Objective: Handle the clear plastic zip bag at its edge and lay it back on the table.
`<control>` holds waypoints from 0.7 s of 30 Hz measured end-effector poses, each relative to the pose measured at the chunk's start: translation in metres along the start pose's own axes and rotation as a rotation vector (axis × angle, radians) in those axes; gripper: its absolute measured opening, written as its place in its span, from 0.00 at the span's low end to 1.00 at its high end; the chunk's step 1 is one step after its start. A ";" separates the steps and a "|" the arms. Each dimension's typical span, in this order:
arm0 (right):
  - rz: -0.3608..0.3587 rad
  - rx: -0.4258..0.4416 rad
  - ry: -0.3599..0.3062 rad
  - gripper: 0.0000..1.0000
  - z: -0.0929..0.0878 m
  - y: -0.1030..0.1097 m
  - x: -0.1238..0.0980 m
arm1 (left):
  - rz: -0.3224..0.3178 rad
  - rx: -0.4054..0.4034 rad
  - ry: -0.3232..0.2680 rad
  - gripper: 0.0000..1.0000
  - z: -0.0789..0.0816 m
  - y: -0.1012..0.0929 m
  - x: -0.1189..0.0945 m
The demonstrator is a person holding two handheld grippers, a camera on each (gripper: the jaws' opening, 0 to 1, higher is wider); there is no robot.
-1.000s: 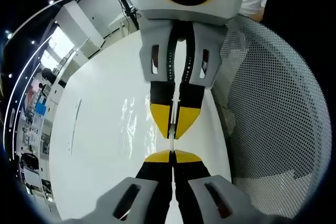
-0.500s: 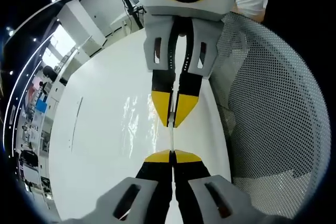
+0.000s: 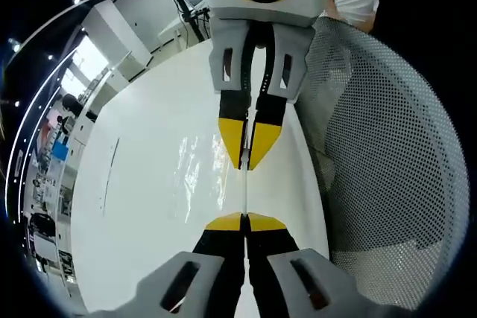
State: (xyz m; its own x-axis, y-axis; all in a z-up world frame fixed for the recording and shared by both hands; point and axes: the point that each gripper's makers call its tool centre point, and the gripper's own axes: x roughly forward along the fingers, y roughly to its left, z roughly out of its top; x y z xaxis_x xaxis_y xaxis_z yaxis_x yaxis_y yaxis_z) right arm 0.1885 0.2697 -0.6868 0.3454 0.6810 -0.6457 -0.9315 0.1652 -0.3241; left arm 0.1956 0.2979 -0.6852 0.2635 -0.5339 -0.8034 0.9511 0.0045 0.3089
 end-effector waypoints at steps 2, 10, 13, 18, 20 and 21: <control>-0.001 0.001 0.003 0.00 -0.001 0.000 -0.001 | 0.003 0.002 0.000 0.00 -0.001 0.000 0.000; -0.012 0.016 0.012 0.00 -0.008 -0.003 -0.006 | 0.011 -0.007 0.004 0.00 -0.006 0.001 -0.006; -0.016 0.018 0.019 0.00 -0.010 -0.003 -0.007 | 0.012 -0.007 0.007 0.00 -0.007 0.002 -0.006; -0.022 0.028 0.021 0.00 -0.014 -0.004 -0.010 | 0.017 -0.015 0.005 0.00 -0.008 0.003 -0.007; -0.024 0.028 0.024 0.00 -0.015 -0.004 -0.011 | 0.018 -0.015 0.006 0.00 -0.009 0.004 -0.007; -0.025 0.031 0.023 0.00 -0.015 -0.005 -0.012 | 0.019 -0.018 0.005 0.00 -0.009 0.004 -0.007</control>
State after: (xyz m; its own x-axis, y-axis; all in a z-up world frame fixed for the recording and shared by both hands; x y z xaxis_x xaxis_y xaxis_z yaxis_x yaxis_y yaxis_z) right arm 0.1904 0.2498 -0.6881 0.3712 0.6596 -0.6536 -0.9254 0.2045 -0.3191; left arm 0.1993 0.3096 -0.6832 0.2820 -0.5291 -0.8004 0.9488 0.0298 0.3145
